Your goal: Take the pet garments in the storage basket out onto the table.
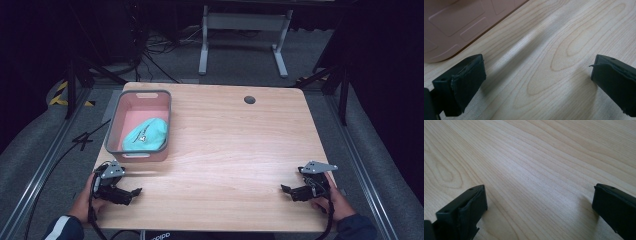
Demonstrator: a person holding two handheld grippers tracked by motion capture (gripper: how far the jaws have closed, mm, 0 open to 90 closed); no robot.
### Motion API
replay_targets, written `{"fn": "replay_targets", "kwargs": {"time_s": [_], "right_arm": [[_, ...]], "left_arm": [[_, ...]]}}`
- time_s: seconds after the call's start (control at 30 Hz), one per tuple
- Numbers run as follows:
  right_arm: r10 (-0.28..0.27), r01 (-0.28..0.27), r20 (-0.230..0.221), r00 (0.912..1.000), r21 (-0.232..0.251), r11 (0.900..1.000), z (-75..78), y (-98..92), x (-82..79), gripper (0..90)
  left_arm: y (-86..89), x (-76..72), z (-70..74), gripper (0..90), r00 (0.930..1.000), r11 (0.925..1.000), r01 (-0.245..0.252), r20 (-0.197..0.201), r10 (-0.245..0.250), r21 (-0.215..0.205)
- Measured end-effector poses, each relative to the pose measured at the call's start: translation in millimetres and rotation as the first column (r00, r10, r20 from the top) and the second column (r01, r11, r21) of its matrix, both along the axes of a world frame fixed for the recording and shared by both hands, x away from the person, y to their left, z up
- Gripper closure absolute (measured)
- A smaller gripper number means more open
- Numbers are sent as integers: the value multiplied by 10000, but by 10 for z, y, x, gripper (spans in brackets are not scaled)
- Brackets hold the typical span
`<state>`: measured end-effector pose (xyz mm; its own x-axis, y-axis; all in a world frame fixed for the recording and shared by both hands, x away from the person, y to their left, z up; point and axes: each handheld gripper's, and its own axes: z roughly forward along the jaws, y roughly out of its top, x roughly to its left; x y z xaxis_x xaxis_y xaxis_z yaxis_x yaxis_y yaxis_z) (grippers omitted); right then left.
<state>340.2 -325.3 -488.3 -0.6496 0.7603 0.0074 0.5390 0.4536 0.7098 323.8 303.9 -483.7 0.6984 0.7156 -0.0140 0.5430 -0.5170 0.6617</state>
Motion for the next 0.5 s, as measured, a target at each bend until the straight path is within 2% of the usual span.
{"fn": "replay_targets", "kwargs": {"time_s": [0.4,0.5], "right_arm": [[-7,7,2,10000,-4,10000,0,0,-1,2],[-47,47,1,10000,-10,10000,1,1,-4,2]], "left_arm": [[-2,-11,-3,1,10000,10000,-42,13,42,-44],[9,-32,15,13,9999,9999,-98,-20,98,87]]}}
